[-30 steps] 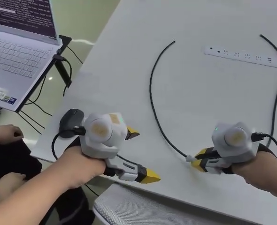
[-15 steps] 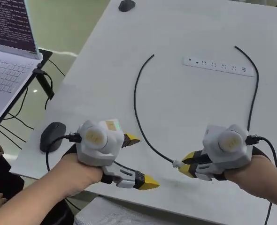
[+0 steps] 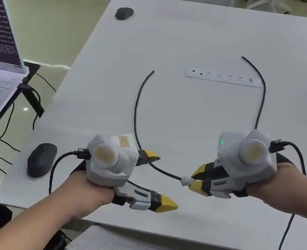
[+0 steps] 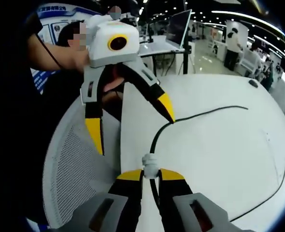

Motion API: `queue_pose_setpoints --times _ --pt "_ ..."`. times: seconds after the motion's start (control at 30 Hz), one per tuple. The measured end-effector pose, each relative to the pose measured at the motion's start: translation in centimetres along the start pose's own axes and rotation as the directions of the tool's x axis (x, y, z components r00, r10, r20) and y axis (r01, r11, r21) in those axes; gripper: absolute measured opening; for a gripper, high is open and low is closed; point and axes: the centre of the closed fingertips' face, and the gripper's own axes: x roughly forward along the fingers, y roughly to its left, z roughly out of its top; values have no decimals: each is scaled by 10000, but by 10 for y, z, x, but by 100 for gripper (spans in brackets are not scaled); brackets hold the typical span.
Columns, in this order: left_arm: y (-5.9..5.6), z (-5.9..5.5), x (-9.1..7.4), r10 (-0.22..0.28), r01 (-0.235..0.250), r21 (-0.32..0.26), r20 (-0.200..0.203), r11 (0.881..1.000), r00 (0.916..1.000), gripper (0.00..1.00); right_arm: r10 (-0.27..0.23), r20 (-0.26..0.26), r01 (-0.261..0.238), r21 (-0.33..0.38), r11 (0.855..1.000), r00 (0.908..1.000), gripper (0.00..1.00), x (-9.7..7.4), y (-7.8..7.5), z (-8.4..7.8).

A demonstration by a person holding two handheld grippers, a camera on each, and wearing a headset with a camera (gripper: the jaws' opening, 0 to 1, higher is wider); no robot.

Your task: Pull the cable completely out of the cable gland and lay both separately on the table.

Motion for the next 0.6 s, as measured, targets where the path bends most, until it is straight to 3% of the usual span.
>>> queue_pose_setpoints --times 0.23,0.6 --pt "-7 13 5 -388 374 247 593 9990 9975 62 177 160 -172 -329 9993 9997 6 -11 8 8" --pt "-22 22 8 -989 945 449 1066 9945 9894 46 572 193 -549 -1025 9932 9982 6 -19 22 13"
